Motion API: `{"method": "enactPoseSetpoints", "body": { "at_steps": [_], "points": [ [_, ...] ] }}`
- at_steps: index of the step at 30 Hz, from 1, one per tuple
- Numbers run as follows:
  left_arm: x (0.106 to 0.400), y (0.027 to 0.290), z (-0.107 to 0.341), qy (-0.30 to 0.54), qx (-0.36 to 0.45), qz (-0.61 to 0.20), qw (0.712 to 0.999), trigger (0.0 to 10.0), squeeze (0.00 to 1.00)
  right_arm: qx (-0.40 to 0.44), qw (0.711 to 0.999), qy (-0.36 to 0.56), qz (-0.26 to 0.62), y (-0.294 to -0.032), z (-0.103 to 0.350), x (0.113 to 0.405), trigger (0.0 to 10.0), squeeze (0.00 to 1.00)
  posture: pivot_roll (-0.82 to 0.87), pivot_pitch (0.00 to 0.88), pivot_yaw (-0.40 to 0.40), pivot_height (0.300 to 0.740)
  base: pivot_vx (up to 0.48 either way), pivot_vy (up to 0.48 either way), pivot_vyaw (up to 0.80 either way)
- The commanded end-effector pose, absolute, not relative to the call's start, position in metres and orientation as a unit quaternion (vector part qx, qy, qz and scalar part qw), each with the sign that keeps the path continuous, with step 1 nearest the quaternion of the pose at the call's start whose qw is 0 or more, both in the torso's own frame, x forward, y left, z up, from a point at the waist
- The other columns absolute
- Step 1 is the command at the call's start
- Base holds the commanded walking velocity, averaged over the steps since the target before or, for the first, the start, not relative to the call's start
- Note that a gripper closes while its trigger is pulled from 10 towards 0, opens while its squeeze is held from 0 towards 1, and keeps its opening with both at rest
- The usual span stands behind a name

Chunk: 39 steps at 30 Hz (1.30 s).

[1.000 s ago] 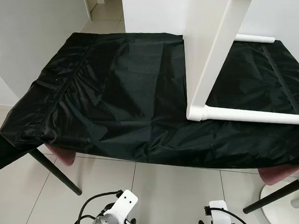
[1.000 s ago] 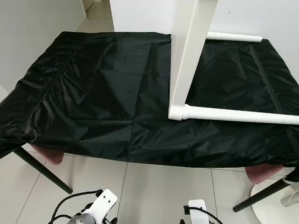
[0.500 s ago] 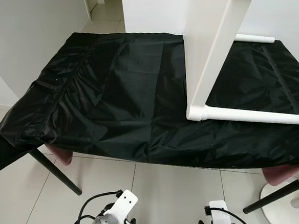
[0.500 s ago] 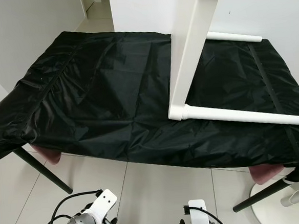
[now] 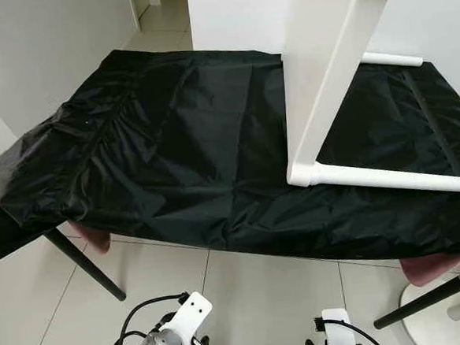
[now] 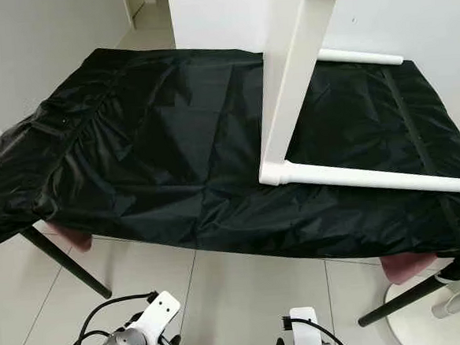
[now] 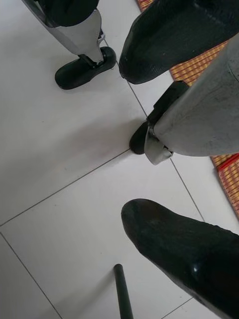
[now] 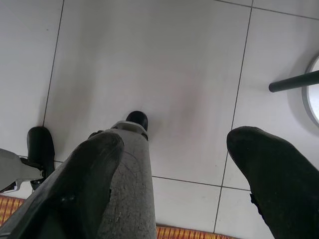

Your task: Building children table

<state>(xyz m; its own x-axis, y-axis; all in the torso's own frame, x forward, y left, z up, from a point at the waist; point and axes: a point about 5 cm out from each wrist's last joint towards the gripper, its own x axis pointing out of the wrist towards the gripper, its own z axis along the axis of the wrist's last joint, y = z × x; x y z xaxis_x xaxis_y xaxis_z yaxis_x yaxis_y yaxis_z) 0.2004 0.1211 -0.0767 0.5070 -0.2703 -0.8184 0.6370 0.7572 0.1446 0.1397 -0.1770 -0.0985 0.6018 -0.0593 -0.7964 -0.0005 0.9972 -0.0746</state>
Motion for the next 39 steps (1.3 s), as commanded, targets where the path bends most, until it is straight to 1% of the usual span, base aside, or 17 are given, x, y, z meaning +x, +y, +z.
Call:
{"method": "enactPoseSetpoints", "body": {
  "at_steps": [1,26,27,28,31,32,34,35,39],
  "points": [
    [0.2004,0.1248,-0.0774,0.42,0.23,-0.256,0.84,10.0,0.0,-0.022,0.882,0.471,-0.015,-0.1732,-0.1042,0.1266,10.0,0.0,-0.01,0.0,0.002,0.74,0.0,0.0,0.0],
    [0.2036,0.1234,-0.0756,0.418,0.224,-0.255,0.842,10.0,0.0,-0.025,0.883,0.469,-0.015,-0.1744,-0.1034,0.1288,10.0,0.0,-0.01,0.0,-0.005,0.74,0.0,0.0,0.0],
    [0.203,0.1235,-0.076,0.419,0.224,-0.255,0.842,10.0,0.35,-0.021,0.883,0.469,-0.017,-0.1746,-0.1035,0.1285,10.0,0.04,-0.01,0.0,-0.004,0.74,0.0,0.0,0.0],
    [0.2024,0.1234,-0.0763,0.42,0.223,-0.255,0.842,10.0,1.0,-0.017,0.883,0.468,-0.018,-0.1747,-0.1035,0.1284,10.0,1.0,-0.01,0.0,-0.004,0.74,0.0,0.0,0.0],
    [0.2019,0.1233,-0.0766,0.421,0.223,-0.255,0.841,10.0,1.0,-0.016,0.883,0.468,-0.02,-0.1749,-0.1035,0.1282,10.0,1.0,-0.01,0.0,-0.004,0.74,0.0,0.0,0.0],
    [0.2012,0.1234,-0.077,0.422,0.224,-0.256,0.841,10.0,1.0,-0.016,0.883,0.469,-0.021,-0.1752,-0.1037,0.1276,10.0,0.0,-0.01,0.0,-0.005,0.74,0.0,0.0,0.0],
    [0.2011,0.1235,-0.0771,0.422,0.224,-0.255,0.841,10.0,1.0,-0.016,0.883,0.469,-0.021,-0.1754,-0.1037,0.1275,10.0,0.0,-0.01,0.0,-0.005,0.74,0.0,0.0,0.0],
    [0.2008,0.1238,-0.0772,0.423,0.224,-0.254,0.84,10.0,0.0,-0.017,0.882,0.47,-0.021,-0.1754,-0.1038,0.1273,10.0,0.0,-0.01,0.0,-0.006,0.74,0.0,0.0,0.0],
    [0.2006,0.124,-0.0773,0.423,0.223,-0.254,0.841,10.0,0.0,-0.019,0.882,0.47,-0.019,-0.1752,-0.1038,0.1274,10.0,0.0,-0.01,0.0,-0.009,0.74,0.0,0.0,0.0]
  ]
}}
